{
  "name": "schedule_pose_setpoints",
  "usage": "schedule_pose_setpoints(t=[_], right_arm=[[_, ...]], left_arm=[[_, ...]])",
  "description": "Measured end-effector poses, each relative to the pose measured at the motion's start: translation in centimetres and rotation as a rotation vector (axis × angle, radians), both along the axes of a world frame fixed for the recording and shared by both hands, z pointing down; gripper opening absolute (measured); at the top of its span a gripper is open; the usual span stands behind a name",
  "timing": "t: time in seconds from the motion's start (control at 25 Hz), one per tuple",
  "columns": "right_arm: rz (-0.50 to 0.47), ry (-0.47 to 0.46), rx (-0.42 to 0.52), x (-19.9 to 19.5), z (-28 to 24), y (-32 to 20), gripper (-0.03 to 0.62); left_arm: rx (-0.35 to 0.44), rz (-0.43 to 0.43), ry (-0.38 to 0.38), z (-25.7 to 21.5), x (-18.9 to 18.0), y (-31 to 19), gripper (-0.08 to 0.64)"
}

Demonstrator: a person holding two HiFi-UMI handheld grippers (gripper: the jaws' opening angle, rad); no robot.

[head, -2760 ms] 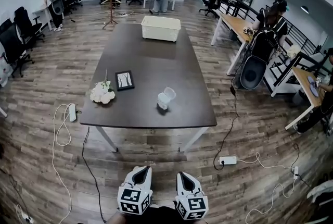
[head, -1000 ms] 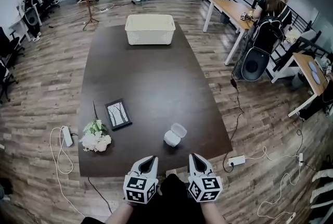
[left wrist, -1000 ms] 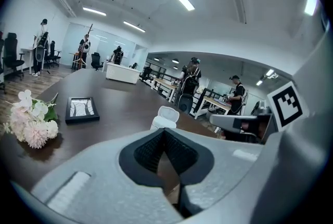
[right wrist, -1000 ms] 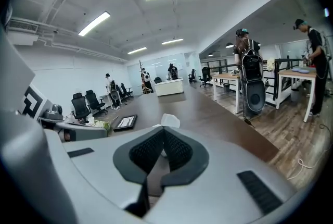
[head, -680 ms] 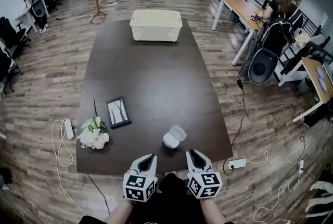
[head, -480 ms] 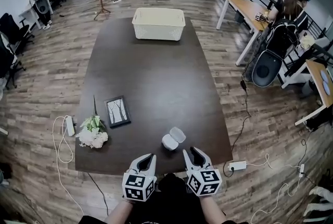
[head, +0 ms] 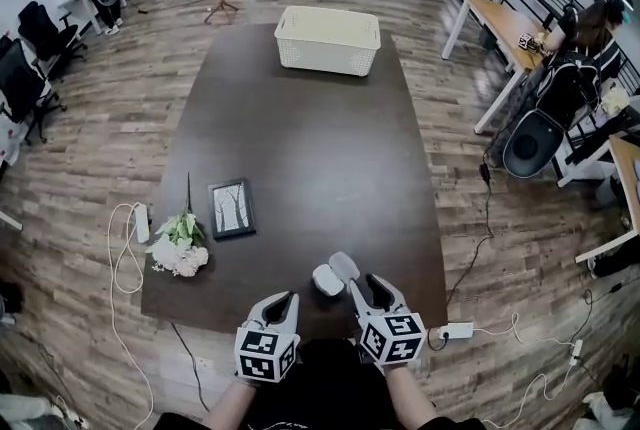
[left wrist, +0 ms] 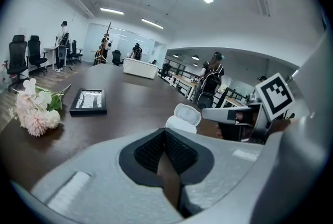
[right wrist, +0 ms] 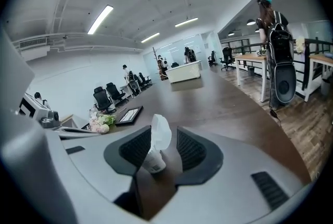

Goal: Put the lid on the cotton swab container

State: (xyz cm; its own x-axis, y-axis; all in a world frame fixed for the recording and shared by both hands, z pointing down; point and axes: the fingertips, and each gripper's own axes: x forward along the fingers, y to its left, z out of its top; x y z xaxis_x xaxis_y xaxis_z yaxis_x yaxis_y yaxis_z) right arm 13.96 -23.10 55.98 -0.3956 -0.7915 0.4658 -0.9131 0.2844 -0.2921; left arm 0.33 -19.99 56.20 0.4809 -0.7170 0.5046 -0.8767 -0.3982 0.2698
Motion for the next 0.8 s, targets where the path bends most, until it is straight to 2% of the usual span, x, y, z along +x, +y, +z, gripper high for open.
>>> schedule_pose_setpoints(t=[0.24, 0.52, 0.8], right_arm=[[-0.048, -0.022, -0.059, -0.2, 1.4, -0.8, 0.174], [-0.054, -0.038, -0.046, -0.3, 1.2, -1.4, 0.127], [-0.062, -0.067, -0.07, -0.5, 1.6, -1.4, 0.117]], left_arm=[[-0.024, -0.043, 0.005, 0.6, -0.2, -0.7, 0.008], [-0.045, -0.054, 0.001, 1.2, -0.9, -0.9, 0.008], [-0.053, -0.049, 0.0, 1.6, -1.0, -0.9, 0.008]])
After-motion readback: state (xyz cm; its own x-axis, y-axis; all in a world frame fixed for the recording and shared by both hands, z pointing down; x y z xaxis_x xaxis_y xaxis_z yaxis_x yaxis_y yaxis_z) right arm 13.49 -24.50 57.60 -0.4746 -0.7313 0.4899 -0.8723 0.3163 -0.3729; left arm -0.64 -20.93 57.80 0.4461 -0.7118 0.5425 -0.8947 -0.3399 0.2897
